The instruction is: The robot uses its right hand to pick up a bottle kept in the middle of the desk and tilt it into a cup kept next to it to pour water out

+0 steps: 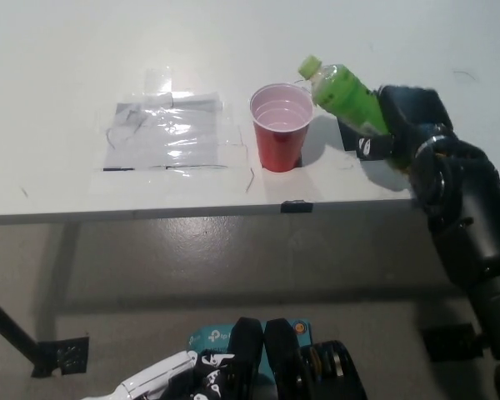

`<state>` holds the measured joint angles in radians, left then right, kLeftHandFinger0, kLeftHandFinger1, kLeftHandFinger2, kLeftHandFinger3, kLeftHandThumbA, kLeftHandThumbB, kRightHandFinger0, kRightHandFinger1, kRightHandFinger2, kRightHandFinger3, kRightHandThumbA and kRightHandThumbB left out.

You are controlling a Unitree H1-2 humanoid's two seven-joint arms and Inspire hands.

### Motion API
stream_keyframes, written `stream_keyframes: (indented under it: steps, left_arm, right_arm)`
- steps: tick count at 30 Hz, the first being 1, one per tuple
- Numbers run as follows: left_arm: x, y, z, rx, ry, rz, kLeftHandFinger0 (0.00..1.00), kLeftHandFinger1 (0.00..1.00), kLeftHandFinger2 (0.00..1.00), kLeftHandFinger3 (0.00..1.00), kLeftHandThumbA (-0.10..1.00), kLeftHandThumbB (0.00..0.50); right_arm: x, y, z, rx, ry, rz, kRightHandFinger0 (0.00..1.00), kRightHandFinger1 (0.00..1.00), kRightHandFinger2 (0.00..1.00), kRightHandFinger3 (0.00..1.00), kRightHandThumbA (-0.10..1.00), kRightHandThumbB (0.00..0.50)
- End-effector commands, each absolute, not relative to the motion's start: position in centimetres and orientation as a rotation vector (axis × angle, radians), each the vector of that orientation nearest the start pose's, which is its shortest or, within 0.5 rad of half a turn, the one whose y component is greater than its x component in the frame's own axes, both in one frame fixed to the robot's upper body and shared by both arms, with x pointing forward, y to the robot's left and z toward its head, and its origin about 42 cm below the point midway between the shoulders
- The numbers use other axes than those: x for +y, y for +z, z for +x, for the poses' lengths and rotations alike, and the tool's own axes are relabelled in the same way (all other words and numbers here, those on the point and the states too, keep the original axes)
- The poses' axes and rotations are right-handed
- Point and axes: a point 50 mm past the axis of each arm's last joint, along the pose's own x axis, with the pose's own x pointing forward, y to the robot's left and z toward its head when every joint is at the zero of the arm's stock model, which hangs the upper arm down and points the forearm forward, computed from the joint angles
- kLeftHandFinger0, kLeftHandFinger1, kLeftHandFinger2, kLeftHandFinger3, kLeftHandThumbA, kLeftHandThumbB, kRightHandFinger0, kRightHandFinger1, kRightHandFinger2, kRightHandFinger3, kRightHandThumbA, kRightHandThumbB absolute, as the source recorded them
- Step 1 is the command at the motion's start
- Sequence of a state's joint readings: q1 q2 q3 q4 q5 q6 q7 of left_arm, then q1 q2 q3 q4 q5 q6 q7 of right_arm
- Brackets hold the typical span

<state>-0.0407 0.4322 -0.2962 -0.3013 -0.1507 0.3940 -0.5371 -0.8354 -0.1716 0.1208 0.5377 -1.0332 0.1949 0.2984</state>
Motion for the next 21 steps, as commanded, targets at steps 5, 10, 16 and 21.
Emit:
stream_keyframes:
  steps: [5, 10, 16, 21]
  left_arm:
    - [23.0, 14.9, 25.4, 0.215, -0.869, 0.273, 1.0, 1.0, 1.0, 1.0, 0.37, 0.5]
    - [22.9, 14.7, 25.2, 0.212, -0.86, 0.271, 1.0, 1.0, 1.0, 1.0, 0.36, 0.5]
    - [22.8, 14.8, 25.0, 0.219, -0.863, 0.271, 1.0, 1.0, 1.0, 1.0, 0.34, 0.5]
    - [22.7, 14.6, 25.0, 0.219, -0.864, 0.27, 1.0, 1.0, 1.0, 1.0, 0.34, 0.5]
  right_arm:
    - [-19.6, 30.1, 52.6, -0.197, 0.201, -0.093, 0.23, 0.18, 0.21, 0.47, -0.1, 0.004]
    - [-19.7, 30.0, 52.6, -0.248, 0.145, -0.062, 0.22, 0.17, 0.22, 0.42, -0.1, 0.0]
    - [-19.8, 30.6, 52.8, -0.327, 0.11, -0.099, 0.17, 0.14, 0.19, 0.33, -0.1, 0.001]
    - [-19.8, 32.4, 53.3, -0.447, 0.07, -0.138, 0.03, 0.04, 0.13, 0.31, -0.1, 0.014]
